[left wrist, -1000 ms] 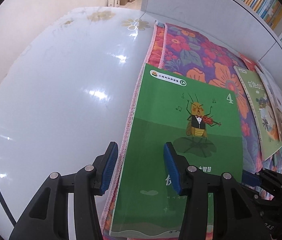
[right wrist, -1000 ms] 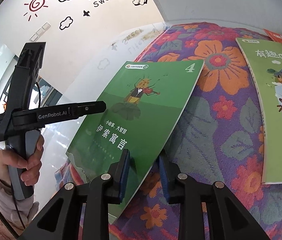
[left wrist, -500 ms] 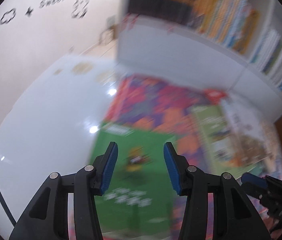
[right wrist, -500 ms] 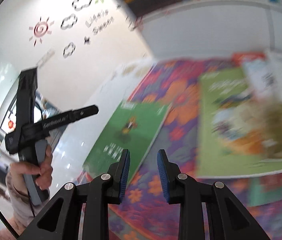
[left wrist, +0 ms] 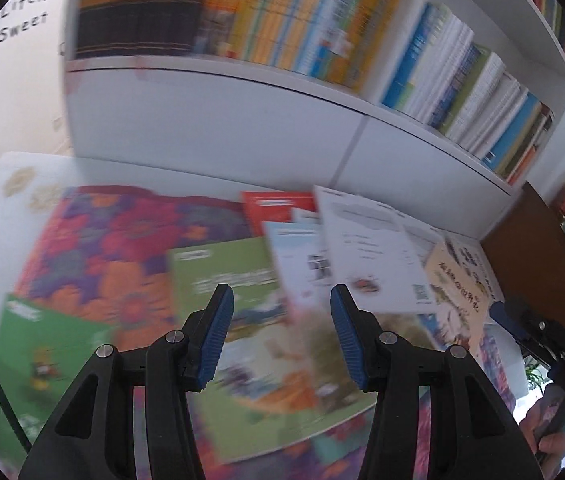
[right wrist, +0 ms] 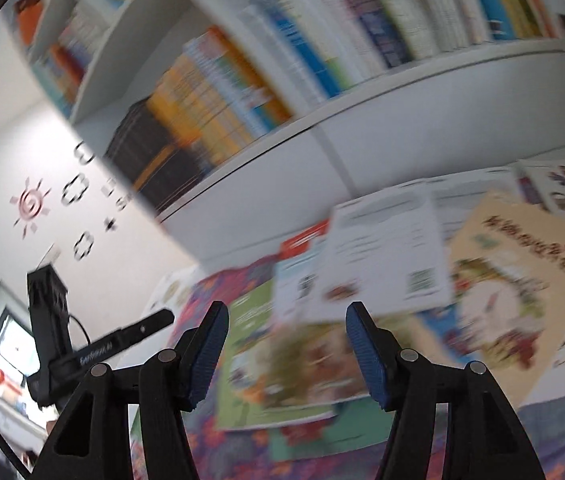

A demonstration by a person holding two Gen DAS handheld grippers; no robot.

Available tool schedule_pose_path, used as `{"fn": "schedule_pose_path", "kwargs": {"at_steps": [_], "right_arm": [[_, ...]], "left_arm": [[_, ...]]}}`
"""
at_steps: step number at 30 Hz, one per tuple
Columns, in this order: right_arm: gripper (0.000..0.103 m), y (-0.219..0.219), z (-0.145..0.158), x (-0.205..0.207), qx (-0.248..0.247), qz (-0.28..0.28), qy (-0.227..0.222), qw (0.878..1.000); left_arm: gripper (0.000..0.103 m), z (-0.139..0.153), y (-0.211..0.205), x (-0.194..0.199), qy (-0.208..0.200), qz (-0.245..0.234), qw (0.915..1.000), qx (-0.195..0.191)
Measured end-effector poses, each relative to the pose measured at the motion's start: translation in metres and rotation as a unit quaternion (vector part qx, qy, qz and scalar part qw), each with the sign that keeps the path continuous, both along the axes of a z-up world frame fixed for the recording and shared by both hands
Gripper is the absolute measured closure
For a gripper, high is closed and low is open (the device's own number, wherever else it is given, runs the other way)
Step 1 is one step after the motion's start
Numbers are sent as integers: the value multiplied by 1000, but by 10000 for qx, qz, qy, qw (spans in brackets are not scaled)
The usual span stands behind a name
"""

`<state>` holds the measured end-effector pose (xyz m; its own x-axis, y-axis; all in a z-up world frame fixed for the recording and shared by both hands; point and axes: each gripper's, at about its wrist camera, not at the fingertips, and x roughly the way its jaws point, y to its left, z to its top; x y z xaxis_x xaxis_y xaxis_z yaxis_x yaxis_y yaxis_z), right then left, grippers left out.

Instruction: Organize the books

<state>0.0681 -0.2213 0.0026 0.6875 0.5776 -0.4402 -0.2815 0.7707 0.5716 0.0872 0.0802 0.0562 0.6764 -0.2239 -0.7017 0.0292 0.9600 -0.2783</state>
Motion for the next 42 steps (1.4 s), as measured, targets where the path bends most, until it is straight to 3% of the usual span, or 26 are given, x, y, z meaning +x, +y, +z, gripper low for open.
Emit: {"fn": "schedule_pose_path", "kwargs": {"at_steps": [4, 9, 12, 17, 23, 32, 36, 42], "right_arm": [[44, -31, -17, 27, 42, -373, 158, 9992], [44, -40, -46, 61, -209, -572, 438, 9972], [44, -39, -64, 73, -419, -693, 507, 9954], [44, -42, -86, 87, -415, -736, 692, 9940], [44, -35, -88, 84, -547, -807, 407, 9944], [44, -12, -89, 81, -895, -694, 233, 9933], [44, -13, -89, 79, -950, -661, 252, 9930], [43, -3, -87, 70, -1244, -664, 244, 9897]], "left_arm": [[55, -25, -43, 24, 63, -321, 9995, -16], [55, -64, -86, 43, 263, -699, 9971, 144], [55, -76, -98, 45, 171, -745, 9970, 110], [55, -83, -106, 48, -19, -722, 9968, 344], [53, -88, -103, 53, -355, -826, 9949, 452], [53, -85, -90, 74, 3, -826, 9965, -125], [53, -88, -95, 64, -242, -1176, 9925, 216], [53, -85, -93, 55, -178, -1227, 9920, 254]]}}
